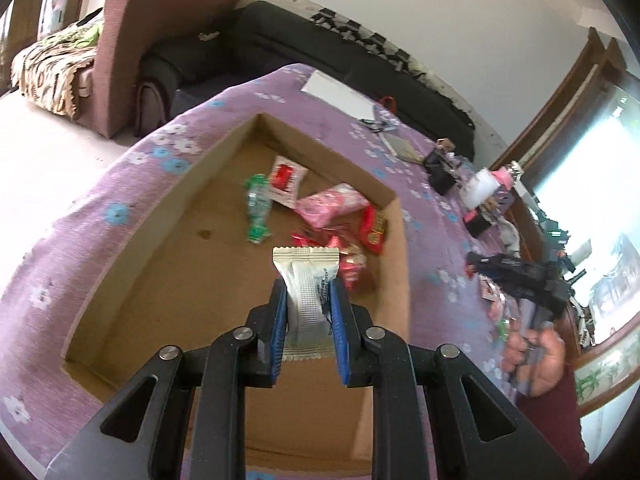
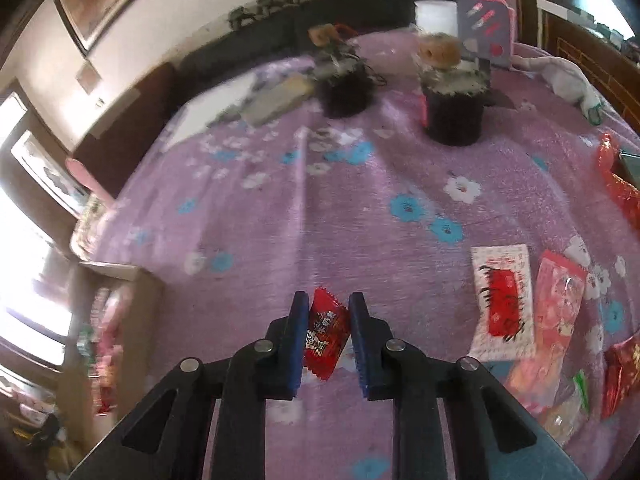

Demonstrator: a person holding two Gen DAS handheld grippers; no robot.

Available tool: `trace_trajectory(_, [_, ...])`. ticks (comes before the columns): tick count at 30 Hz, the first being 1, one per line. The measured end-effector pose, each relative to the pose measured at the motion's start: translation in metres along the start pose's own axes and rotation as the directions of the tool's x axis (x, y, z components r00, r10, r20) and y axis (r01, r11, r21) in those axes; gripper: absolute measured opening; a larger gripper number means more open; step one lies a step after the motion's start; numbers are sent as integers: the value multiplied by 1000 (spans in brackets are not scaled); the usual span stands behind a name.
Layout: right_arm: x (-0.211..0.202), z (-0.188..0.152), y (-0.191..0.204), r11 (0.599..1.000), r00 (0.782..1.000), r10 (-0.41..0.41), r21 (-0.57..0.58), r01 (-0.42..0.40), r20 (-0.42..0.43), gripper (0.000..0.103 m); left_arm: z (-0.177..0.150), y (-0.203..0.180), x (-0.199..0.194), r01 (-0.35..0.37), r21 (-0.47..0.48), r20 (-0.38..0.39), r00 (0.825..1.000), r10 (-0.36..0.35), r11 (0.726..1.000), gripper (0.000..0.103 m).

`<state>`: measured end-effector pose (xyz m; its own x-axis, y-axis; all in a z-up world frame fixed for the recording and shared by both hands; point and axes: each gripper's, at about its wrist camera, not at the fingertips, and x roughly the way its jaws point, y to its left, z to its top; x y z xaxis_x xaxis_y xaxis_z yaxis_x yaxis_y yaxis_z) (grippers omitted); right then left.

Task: Organize snacks
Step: 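Carry both candies over the tray and open both tools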

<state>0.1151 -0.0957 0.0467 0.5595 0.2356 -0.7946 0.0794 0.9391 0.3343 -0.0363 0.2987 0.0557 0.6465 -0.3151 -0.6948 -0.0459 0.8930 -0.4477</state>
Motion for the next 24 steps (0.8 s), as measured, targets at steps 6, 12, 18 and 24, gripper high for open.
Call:
trace_trajectory(6, [-24, -10, 71, 977, 984, 177, -120, -178, -21, 21, 17, 18, 19, -76, -3, -42, 996, 75, 997, 18])
trace_trajectory(12, [-21, -52, 156, 913, 954, 269, -281, -296, -131, 21, 22, 26, 43, -116, 3, -99, 988, 116, 993, 18])
trace_trajectory(18, [-8, -102, 214, 854, 948, 240, -418, -309, -209, 21, 24, 29, 52, -124, -3, -122, 985, 123, 992, 18])
trace_trajectory(24, [7, -126, 229, 831, 960, 176, -491, -263, -217, 24, 26, 35, 32, -83, -35, -88, 993, 80, 996, 41])
